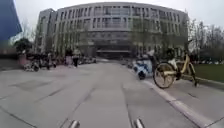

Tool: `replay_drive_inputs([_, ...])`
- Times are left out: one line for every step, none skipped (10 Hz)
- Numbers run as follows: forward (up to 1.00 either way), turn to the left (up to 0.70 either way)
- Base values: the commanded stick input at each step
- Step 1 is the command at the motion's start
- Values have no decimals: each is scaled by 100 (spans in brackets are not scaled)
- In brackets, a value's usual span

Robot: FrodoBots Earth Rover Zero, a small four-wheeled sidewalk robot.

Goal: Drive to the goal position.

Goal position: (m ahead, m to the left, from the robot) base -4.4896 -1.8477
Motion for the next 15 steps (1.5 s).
replay_drive_inputs([100, 3])
replay_drive_inputs([100, 3])
replay_drive_inputs([100, 3])
replay_drive_inputs([100, 3])
replay_drive_inputs([100, 3])
replay_drive_inputs([100, 3])
replay_drive_inputs([100, 3])
replay_drive_inputs([100, 3])
replay_drive_inputs([100, 3])
replay_drive_inputs([100, 3])
replay_drive_inputs([100, 3])
replay_drive_inputs([100, 3])
replay_drive_inputs([100, 3])
replay_drive_inputs([100, 3])
replay_drive_inputs([100, 3])
